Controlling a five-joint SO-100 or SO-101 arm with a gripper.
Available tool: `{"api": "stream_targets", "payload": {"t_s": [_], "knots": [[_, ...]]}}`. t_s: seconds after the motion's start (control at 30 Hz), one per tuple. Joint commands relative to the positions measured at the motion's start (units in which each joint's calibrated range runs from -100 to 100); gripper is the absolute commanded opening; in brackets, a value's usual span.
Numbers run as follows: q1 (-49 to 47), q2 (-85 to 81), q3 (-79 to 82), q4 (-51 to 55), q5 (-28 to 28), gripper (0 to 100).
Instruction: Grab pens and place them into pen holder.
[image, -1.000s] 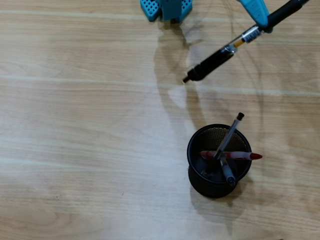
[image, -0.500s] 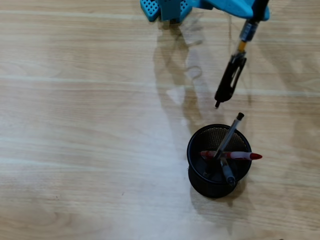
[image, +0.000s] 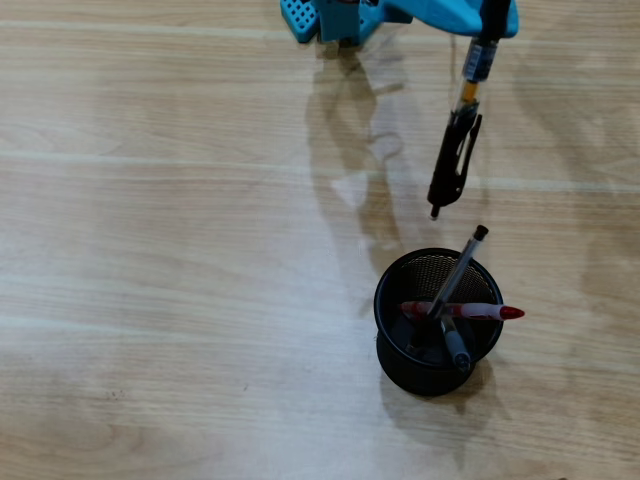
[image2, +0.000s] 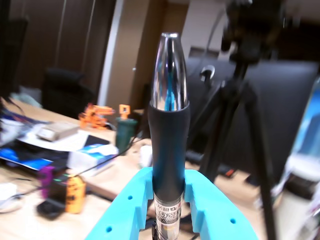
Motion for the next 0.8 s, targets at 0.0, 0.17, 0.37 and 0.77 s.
{"api": "stream_targets", "payload": {"t_s": [0.0,0.17,0.37,0.77], "knots": [[1.50,-2.93,1.66,-0.54,-3.99,3],[2.60,-2.93,5.74,-0.54,-8.50,2],[4.43,-2.84,12.70,-0.54,-8.50,2],[4.80,-1.91,18.41,-0.44,-8.55,2]]}}
